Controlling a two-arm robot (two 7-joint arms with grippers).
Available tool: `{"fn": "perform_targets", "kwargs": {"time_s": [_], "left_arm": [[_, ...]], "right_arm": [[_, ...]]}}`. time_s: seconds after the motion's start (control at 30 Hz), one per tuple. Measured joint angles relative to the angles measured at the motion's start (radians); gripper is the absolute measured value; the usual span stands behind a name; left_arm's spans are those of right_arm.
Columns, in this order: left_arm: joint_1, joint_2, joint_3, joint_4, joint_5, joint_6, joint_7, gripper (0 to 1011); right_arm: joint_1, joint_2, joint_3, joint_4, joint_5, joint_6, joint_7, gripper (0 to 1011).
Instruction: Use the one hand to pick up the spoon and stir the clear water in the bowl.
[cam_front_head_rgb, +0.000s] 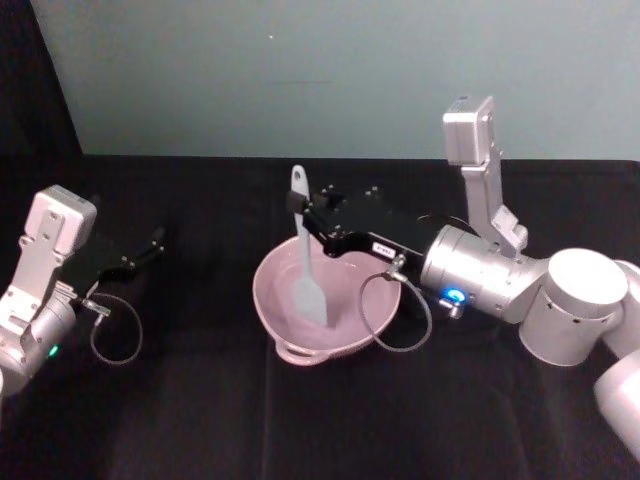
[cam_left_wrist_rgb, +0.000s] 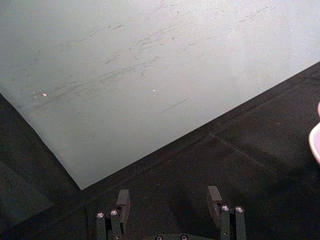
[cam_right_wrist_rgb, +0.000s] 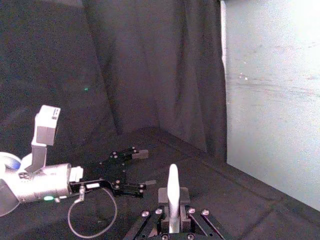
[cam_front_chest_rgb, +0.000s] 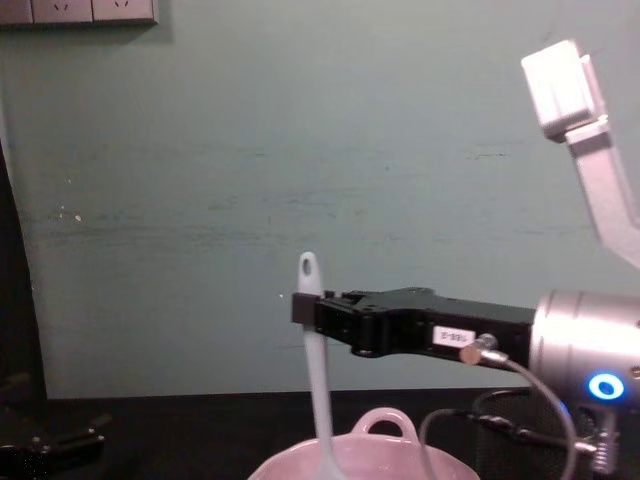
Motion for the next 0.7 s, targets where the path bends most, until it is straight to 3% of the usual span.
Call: {"fn": "perform_targets", "kwargs": {"time_s": [0.3, 0.5, 0.7], "left_arm": [[0.0, 0.0, 0.0, 0.0, 0.0, 0.0, 0.0, 1011], [0.0, 0.0, 0.0, 0.0, 0.0, 0.0, 0.0, 1011], [0.0, 0.0, 0.0, 0.0, 0.0, 0.0, 0.0, 1011]], "right_arm": [[0.047, -0.066, -0.022, 0.116, 0.0, -0.055, 0.0, 123], [0.076, -0.117, -0.01, 0.207, -0.043, -0.14, -0.043, 123], [0.082, -0.129, 0.01, 0.234, -0.087, -0.182, -0.088, 123]]}}
